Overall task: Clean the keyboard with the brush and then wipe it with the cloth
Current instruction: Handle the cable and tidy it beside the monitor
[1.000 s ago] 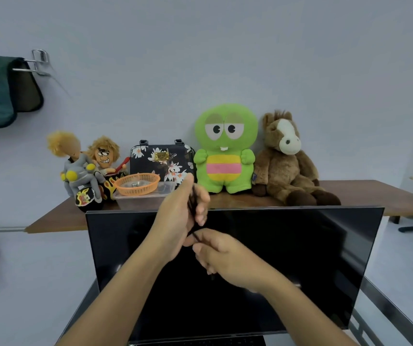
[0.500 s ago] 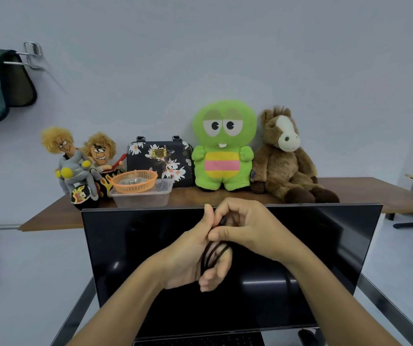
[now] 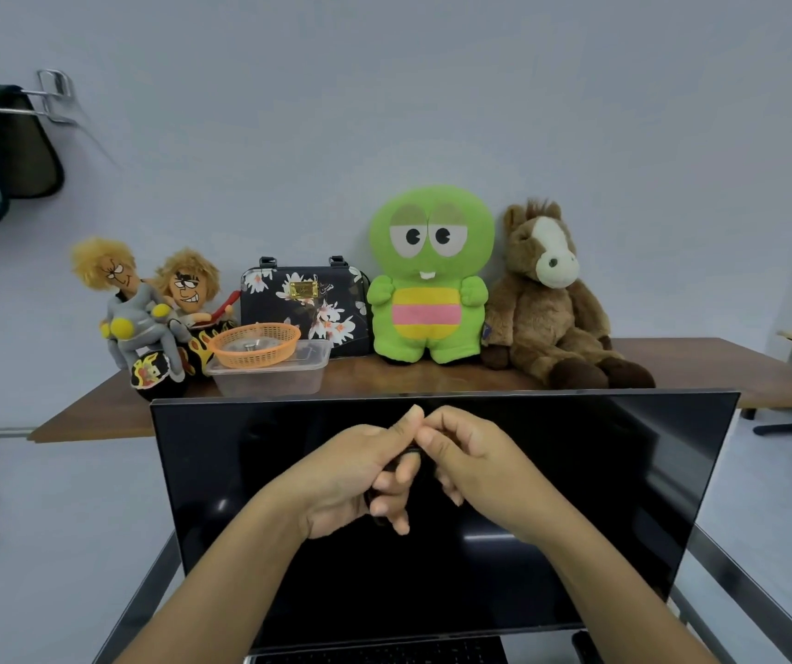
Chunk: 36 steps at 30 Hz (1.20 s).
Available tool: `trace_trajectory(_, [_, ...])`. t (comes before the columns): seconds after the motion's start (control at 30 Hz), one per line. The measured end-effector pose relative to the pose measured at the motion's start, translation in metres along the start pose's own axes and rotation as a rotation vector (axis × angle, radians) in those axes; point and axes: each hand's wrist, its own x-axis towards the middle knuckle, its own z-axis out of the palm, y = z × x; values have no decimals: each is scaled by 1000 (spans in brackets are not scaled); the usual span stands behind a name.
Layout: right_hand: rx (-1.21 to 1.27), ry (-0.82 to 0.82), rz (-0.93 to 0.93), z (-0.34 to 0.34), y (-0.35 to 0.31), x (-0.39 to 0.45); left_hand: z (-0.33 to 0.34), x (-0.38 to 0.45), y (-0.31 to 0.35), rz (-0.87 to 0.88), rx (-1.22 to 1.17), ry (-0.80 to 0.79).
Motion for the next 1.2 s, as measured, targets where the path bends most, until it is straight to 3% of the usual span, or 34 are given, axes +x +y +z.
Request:
trace_trajectory(0.1, [-15,142,-14,2,-1,1,4,6,4,81,118,250])
trace_trajectory(0.2, [202,165,67,2,1,3,4,11,-1,218,179,393])
trace_trajectory(0.3, [526,155,169,-5,6,6,7,11,-10,327,171,319])
trace_trajectory(0.4, [653,185,163,-7,15,10,12,9,-13,336,40,205])
trace_trajectory(0.53, [804,169,190,4,22,12,23,11,-14,366,-43,205])
trace_trajectory(0.63, [693,137,188,8,25,9,24,12,-16,327,-95,243])
trace_trajectory(0.77, [354,292,52,3,32,7,19,9,-19,182,-246,180])
trace_trajectory(0.97, [552,347,60,11,33,7,26,6,-18,41,-525,-30])
trace_trajectory(1.1, [544,247,156,13,40,0,28,12,-15,105,-429,135])
trace_trajectory(1.2, [441,154,143,7,40,-5,25,16,-17,136,-192,323])
